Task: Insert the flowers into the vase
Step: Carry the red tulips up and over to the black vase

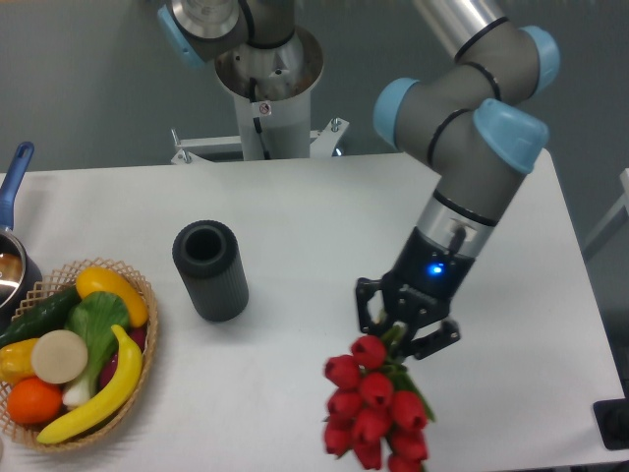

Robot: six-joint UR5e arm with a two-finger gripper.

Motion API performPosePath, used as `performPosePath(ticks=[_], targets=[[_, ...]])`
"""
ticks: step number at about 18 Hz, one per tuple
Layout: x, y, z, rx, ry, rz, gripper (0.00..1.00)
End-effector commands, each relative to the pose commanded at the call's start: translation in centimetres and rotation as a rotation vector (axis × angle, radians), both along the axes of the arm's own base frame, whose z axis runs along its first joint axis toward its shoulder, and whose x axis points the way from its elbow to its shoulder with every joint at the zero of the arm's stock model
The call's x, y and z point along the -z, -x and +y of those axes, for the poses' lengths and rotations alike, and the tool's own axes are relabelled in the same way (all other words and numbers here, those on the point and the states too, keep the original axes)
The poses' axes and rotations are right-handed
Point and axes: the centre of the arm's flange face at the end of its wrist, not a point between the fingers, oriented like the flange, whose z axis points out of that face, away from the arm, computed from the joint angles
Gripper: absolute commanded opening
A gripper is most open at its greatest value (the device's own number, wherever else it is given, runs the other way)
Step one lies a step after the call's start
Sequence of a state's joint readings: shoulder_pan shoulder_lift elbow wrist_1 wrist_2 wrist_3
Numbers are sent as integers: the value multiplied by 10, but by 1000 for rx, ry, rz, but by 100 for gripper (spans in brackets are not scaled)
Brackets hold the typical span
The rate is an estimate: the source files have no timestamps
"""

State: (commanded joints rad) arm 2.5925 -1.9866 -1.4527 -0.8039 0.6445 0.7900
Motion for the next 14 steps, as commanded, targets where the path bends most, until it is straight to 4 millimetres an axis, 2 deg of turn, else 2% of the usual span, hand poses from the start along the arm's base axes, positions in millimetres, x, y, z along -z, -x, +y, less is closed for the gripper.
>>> performPosePath(ticks=[3,5,8,11,14], targets=[[-25,-31,12,50,-39,17,0],[-36,-50,18,94,-82,-2,0],[-55,-75,11,157,-181,-38,0],[-54,-100,2,199,-237,-51,0],[-43,-126,-12,245,-296,-101,0]])
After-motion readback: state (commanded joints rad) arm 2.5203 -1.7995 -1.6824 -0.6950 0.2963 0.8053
